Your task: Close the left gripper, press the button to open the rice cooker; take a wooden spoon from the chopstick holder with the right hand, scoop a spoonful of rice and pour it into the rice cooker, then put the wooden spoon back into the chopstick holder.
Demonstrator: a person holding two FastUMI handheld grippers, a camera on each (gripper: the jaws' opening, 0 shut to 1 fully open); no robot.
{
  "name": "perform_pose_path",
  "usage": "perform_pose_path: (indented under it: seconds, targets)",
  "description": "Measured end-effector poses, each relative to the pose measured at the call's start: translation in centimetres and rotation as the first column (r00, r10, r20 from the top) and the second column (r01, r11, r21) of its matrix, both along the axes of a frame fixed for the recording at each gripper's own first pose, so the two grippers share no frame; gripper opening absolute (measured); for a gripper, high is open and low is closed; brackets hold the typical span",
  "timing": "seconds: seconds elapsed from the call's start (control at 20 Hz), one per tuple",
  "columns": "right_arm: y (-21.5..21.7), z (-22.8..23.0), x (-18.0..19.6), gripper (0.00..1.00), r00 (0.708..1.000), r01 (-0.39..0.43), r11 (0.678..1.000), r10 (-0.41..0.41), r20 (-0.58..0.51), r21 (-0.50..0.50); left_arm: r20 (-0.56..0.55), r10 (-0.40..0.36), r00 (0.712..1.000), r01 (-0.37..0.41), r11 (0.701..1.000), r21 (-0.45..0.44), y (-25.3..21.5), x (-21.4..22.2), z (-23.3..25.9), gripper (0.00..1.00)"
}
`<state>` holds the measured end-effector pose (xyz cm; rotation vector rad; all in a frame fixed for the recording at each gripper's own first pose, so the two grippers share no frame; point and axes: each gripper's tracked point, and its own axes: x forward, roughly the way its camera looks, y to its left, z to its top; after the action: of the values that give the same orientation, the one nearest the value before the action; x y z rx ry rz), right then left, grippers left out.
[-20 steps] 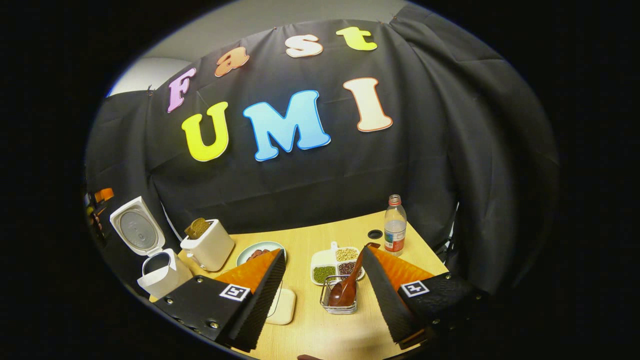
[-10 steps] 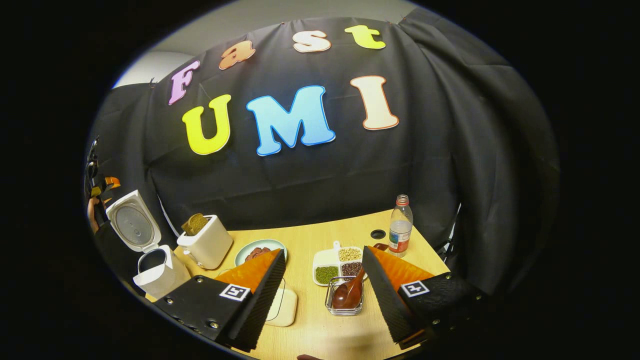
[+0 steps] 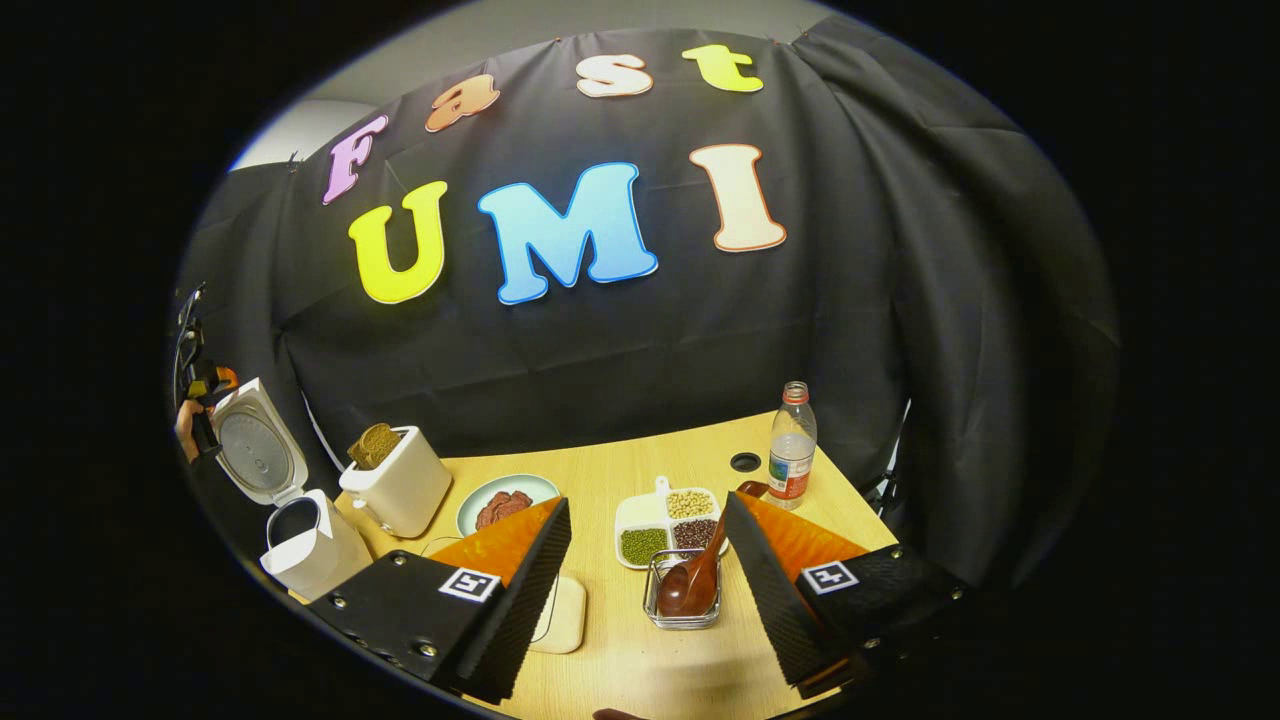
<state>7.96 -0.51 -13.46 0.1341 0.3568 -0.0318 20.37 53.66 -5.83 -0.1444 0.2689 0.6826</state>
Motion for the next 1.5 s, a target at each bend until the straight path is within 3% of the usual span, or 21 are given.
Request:
perform_pose_path:
  seconds: [0.05, 0.3, 0.7, 0.75, 0.9, 1.15, 1.5]
  targets:
    - [0.1, 0.0, 0.0, 0.94, 1.0, -0.005, 1.0, 0.005, 0.002, 0.001, -0.014, 0.006, 1.0, -0.006, 1.0, 0.013, 0.0, 0.0, -0.3, 0.92]
    - [0.4, 0.3, -0.5, 0.94, 1.0, -0.024, 1.0, 0.024, 0.011, 0.006, -0.016, 0.021, 1.0, -0.02, 1.0, 0.023, -2.3, -1.6, -0.3, 0.99]
    - [-0.6, 3.7, -2.5, 0.94, 0.993, -0.041, 0.999, 0.041, 0.11, -0.006, 0.029, 0.013, 1.0, -0.015, 0.998, 0.069, -7.6, -5.9, -1.6, 0.92]
    - [-0.8, 3.9, -2.7, 0.93, 0.992, -0.041, 0.999, 0.042, 0.118, -0.013, 0.028, 0.012, 1.0, -0.014, 0.997, 0.071, -8.4, -6.4, -2.0, 0.99]
    - [-0.8, 4.3, -3.4, 0.94, 0.99, -0.052, 0.998, 0.054, 0.128, -0.021, 0.034, 0.014, 0.999, -0.016, 0.998, 0.063, -10.3, -7.8, -3.3, 0.92]
    - [-1.7, 4.0, -4.6, 0.94, 0.991, -0.058, 0.998, 0.06, 0.117, -0.018, 0.03, -0.003, 1.0, 0.002, 0.999, 0.04, -13.9, -10.8, -6.5, 0.99]
    - [-3.6, 3.0, -5.5, 0.94, 0.995, -0.035, 0.999, 0.035, 0.09, -0.003, -0.03, -0.02, 0.999, 0.019, 1.0, -0.016, -17.2, -13.4, -11.5, 0.99]
